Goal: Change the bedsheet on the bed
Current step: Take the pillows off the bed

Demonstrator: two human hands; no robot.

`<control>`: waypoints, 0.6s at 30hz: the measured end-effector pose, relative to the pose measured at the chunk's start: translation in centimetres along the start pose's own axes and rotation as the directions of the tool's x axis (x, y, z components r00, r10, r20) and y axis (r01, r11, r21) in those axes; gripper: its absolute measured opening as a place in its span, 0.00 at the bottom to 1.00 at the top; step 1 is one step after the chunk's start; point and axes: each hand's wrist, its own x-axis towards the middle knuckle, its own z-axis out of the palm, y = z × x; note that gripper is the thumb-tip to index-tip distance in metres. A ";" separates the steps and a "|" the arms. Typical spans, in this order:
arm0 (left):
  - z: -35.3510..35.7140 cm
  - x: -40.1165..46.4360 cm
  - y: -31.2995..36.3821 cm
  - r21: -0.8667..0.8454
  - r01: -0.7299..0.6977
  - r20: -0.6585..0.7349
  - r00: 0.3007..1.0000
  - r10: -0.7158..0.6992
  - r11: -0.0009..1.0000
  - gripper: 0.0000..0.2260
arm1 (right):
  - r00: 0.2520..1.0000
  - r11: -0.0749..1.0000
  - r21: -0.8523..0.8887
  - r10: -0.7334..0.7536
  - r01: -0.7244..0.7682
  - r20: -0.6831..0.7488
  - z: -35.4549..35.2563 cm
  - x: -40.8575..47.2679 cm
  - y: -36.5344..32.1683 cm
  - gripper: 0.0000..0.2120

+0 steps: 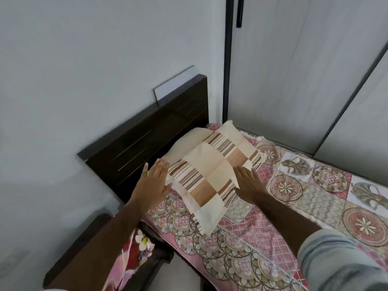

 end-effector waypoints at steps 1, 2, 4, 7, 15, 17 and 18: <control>0.8 2.3 -0.6 -0.014 -0.011 0.040 0.999 0.012 1.000 0.32 | 0.998 0.997 0.061 0.045 -0.047 0.035 0.9 1.5 0.2 0.37; 1.8 4.7 -1.4 -0.020 -0.021 0.081 0.996 0.023 1.000 0.32 | 0.993 0.987 0.128 0.088 -0.098 0.075 1.6 3.0 0.4 0.37; 4.4 9.6 -2.6 -0.049 -0.028 0.157 0.987 0.036 0.998 0.31 | 0.972 0.942 0.265 0.168 -0.208 0.166 3.7 5.5 0.8 0.37; 8.4 15.4 -3.3 -0.120 0.004 0.254 0.967 0.027 0.993 0.29 | 0.901 0.794 0.446 0.285 -0.412 0.326 7.1 7.9 1.5 0.38; 18.8 26.9 -2.1 -0.203 -0.062 0.367 0.920 0.135 0.977 0.30 | 0.703 0.236 0.677 0.409 -0.697 0.581 16.6 12.6 3.5 0.32; 21.4 29.0 -1.6 -0.289 -0.009 0.392 0.911 0.126 0.957 0.31 | 0.643 0.062 0.694 0.444 -0.718 0.625 18.6 13.9 3.4 0.31; 22.5 29.7 -1.1 -0.336 0.031 0.404 0.907 0.115 0.941 0.32 | 0.624 -0.019 0.705 0.449 -0.709 0.639 19.8 14.5 3.2 0.27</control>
